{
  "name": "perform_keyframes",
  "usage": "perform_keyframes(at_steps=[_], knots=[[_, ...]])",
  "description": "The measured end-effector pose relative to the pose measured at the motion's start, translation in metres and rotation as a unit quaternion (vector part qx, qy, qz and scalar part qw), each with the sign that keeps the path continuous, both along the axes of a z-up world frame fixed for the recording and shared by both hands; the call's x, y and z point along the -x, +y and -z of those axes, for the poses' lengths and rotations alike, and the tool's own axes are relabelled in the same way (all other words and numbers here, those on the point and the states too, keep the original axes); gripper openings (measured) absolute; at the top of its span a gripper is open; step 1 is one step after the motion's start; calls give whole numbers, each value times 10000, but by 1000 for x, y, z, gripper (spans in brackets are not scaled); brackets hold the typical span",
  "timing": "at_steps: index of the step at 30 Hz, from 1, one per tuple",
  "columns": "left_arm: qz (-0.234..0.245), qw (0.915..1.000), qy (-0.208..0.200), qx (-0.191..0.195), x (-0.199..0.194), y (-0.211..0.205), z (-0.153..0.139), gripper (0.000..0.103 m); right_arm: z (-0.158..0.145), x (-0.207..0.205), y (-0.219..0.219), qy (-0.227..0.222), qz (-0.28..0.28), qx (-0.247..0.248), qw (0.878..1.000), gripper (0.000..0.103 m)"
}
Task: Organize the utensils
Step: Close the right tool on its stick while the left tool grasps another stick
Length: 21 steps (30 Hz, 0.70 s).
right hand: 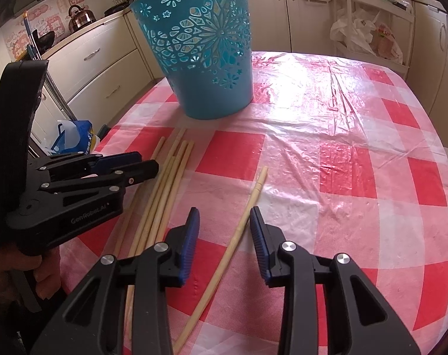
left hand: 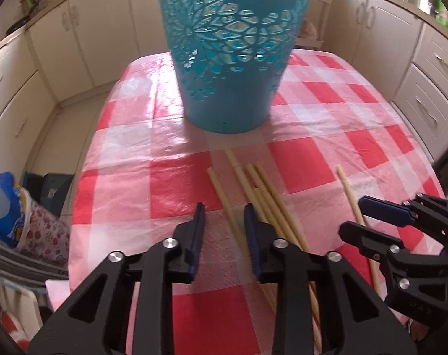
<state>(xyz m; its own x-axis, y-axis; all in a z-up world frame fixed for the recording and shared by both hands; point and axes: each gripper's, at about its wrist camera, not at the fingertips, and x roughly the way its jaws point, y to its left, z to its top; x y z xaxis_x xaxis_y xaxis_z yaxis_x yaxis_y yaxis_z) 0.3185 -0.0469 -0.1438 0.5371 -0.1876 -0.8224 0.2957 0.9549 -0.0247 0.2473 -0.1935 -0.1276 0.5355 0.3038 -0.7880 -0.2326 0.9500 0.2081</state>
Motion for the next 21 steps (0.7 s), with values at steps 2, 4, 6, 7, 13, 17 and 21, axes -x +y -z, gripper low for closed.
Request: perform_keyframes(at_steps=[2,4,6,7,13,17,21], knots=[[283,9996,-1,99,0,-1,0,14,0,-3,1,28,2,55,10000,30],[586,9982,57,138,1,-1,0,10,0,-8,-1,99,-10,43,9999,19],[764,9968,108,189,2,3,0,7,0,-11,-2,183,-79,61,9998,12],[843,9962,108,166,3,4,0,7,0,-13,-2,208,-103,92,9997,11],[766,9968,198,78,2,10,-3,7,-3,-21,9,334,-172,585,9976,11],[571,9977,353,-4,-3,10,-5,13,-4,-24,20,389,-284,995,9939,11],[544,9974,323,-359,-2,-2,-5,14,-4,-26,17,530,-305,952,9936,11]])
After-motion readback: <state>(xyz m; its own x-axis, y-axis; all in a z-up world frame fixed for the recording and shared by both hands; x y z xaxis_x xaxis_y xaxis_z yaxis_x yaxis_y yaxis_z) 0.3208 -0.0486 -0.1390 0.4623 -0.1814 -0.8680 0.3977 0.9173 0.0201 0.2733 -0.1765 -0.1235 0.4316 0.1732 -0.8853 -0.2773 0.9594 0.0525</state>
